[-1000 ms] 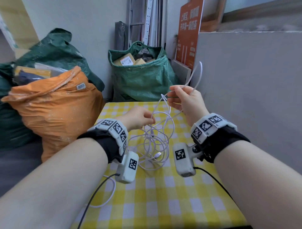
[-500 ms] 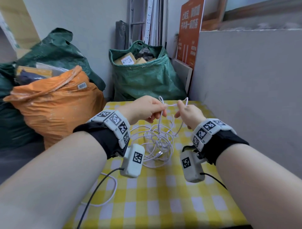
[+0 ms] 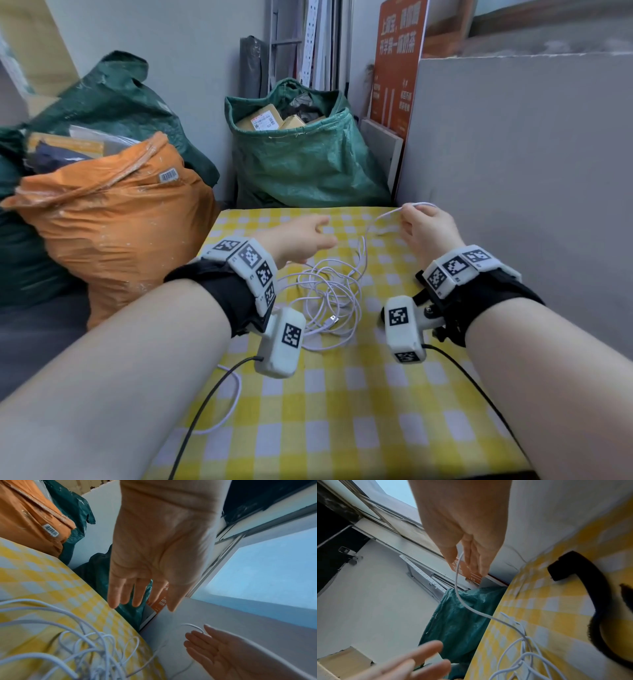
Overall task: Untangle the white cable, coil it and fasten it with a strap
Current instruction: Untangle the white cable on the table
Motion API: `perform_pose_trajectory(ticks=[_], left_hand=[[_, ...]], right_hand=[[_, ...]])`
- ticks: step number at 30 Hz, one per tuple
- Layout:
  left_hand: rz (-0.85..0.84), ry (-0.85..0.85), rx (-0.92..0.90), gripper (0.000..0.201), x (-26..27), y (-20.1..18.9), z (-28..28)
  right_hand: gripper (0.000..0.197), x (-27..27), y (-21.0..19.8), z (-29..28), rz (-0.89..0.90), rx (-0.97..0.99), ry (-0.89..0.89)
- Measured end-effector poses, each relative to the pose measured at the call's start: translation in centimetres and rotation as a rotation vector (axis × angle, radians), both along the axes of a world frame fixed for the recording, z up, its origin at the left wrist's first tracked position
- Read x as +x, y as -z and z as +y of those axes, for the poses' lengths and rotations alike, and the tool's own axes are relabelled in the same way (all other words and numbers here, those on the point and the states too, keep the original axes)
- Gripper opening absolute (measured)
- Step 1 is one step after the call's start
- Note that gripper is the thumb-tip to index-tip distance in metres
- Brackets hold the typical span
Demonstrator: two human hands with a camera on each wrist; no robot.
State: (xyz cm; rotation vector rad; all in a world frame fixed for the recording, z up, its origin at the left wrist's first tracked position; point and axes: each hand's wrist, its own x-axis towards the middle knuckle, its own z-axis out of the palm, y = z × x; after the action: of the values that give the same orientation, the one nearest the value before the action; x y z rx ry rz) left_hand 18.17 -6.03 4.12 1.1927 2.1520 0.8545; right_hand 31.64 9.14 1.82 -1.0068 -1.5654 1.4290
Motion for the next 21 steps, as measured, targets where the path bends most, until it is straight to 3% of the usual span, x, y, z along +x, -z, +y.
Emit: perform_pose_trajectory(ticks=[5,7,10,12,15,19,21], left_hand=[[0.298,0.132,-0.307,0.043,-0.3,2.1,-0.9],[0.370,0.108,-0.355,0.034,-0.6,2.9,-0.9],[0.445,0.043,-0.369,0.017,-1.0,4.1,-0.8],[0.390,0.035,-0.368,0.015,-1.4,4.8,-0.9],[0.180,0.091,-0.349,0.018,-1.3,5.6,-1.3],[0.232,0.185,-0.374,0.014,-0.7,6.7,-1.2],[0.267,0.203,-0.393,0.013,-0.6,7.2,-1.0]], right_hand=[[0.021,-0.4,1.8,0.0,-0.321,-0.056,-0.193],[0.008,-0.4,2.2,-0.4,-0.366,-0.102,-0.181],[0.019,-0.8,2.3,-1.1,-0.387,-0.223,-0.104],[0.033,-1.0,2.1,-1.7,-0.403,-0.277,-0.153],[0.032,-1.2,2.3,-2.6,-0.424,-0.275,-0.295],[0.017,-1.8,2.8,-3.4,-0.266,-0.300,-0.342],[0.022,-2.1,3.0,-3.5,-0.199,-0.300,-0.314]])
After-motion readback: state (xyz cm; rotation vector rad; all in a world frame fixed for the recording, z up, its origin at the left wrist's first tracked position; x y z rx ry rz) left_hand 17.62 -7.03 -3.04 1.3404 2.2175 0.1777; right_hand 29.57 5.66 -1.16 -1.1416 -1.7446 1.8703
